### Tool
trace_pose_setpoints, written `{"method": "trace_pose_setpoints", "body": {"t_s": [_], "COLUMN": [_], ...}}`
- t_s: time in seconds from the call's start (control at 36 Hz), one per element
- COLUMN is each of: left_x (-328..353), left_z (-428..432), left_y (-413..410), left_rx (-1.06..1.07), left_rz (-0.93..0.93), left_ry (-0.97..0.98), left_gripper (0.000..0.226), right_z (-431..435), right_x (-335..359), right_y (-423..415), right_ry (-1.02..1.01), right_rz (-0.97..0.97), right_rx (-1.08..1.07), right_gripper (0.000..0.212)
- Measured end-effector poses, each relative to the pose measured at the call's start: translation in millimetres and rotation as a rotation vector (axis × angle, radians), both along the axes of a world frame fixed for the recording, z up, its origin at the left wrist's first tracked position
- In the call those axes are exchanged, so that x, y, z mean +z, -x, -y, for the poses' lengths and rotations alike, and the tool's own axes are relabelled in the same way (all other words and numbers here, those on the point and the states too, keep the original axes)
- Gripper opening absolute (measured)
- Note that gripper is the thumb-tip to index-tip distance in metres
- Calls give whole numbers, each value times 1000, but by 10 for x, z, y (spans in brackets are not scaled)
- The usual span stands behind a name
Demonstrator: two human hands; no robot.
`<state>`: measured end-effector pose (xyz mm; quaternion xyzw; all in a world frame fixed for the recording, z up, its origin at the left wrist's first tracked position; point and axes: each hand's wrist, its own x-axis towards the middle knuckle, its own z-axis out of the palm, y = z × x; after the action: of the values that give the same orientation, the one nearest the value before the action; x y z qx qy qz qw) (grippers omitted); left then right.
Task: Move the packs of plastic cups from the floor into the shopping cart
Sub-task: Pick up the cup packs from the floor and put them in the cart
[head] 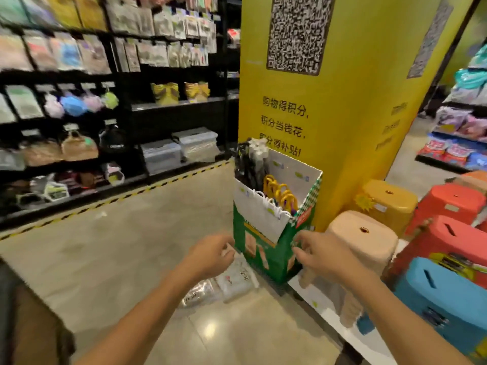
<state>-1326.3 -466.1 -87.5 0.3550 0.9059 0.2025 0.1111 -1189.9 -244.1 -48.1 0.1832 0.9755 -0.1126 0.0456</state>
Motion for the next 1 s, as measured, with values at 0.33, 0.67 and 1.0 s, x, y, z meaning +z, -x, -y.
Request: {"method": "trace_pose_setpoints", "body": {"t_s": [0.33,0.67,1.0], "left_x": [-157,-578,-1679], "left_z": [104,259,491], "left_y": [1283,2353,4178], "left_rx": [373,618,684], "left_rz": [51,72,202], "left_ry": [54,-2,-69], "left_gripper": [36,34,43], "right_z": [-267,-194,22], "right_x": [-270,-701,-1670], "right_y": [2079,3827,5717], "right_ry": [72,126,251], "right_rz": [16,98,177], "right_rx": [289,487,429], "right_gripper": [42,45,50]}}
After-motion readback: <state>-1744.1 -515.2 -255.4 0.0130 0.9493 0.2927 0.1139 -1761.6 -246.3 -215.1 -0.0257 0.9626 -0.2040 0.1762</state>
